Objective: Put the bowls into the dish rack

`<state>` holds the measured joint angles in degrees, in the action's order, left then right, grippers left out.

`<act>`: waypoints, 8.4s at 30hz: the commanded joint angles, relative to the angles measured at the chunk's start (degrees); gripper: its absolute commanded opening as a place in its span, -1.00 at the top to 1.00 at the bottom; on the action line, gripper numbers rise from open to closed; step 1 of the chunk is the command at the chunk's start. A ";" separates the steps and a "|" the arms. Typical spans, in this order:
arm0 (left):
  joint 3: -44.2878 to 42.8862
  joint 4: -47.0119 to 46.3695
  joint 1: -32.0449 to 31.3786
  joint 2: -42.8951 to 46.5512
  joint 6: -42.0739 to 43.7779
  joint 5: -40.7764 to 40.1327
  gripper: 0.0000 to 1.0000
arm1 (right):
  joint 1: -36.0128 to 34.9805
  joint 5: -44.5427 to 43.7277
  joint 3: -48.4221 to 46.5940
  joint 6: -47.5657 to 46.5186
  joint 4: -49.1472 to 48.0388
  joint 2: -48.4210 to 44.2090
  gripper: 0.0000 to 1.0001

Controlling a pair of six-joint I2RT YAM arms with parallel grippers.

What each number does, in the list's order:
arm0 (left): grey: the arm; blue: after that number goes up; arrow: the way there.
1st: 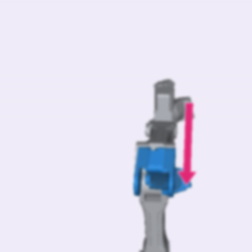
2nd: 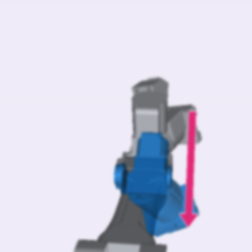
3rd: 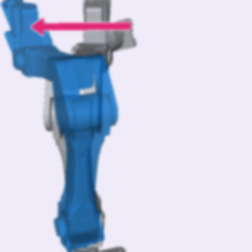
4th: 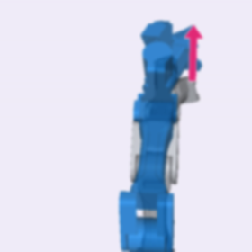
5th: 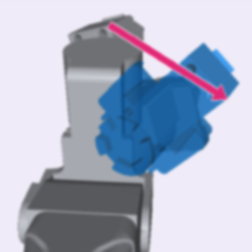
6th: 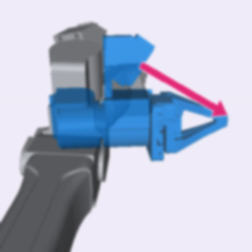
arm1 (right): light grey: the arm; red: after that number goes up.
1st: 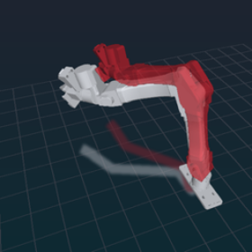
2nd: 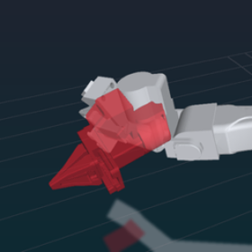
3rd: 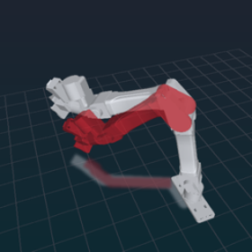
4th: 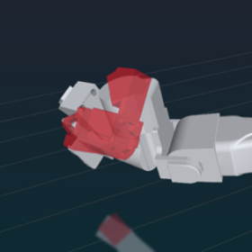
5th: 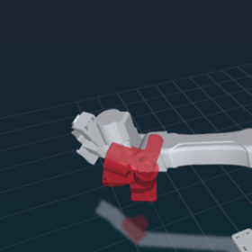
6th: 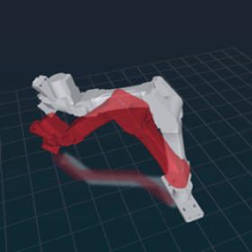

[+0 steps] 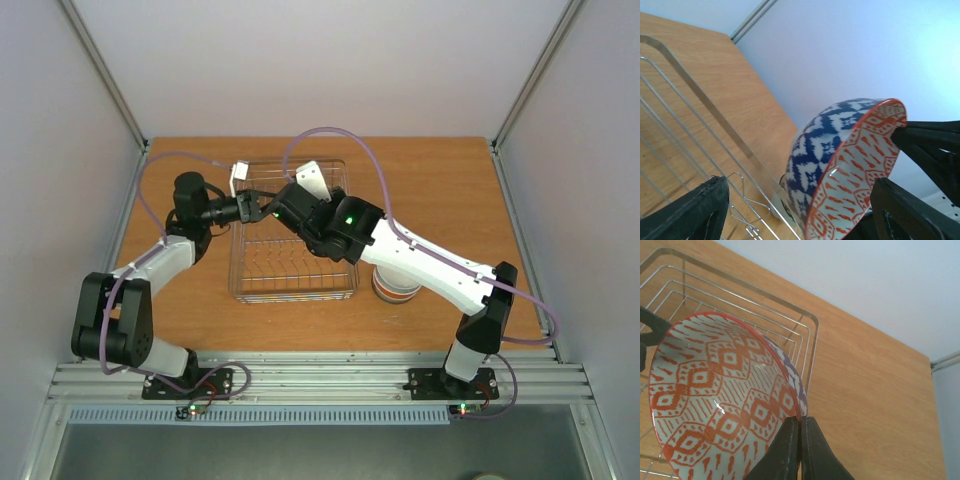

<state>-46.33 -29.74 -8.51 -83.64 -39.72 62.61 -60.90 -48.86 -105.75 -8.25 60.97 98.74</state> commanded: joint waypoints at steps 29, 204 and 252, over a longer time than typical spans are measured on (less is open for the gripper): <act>-3.07 11.42 -2.47 -0.72 10.95 -6.13 0.99 | 0.94 5.00 4.70 -2.27 -12.92 -0.55 0.98; -14.75 43.87 0.78 -0.42 34.54 -16.05 -0.18 | 24.34 27.83 38.05 14.94 0.05 -33.17 -0.33; -14.49 44.07 0.69 -1.65 34.45 -16.23 -0.18 | 35.34 30.57 53.41 20.02 -2.87 -38.00 0.97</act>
<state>-59.61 14.41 -7.99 -84.60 -5.69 46.09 -25.91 -16.01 -50.68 11.92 56.12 62.46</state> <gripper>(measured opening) 0.590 0.062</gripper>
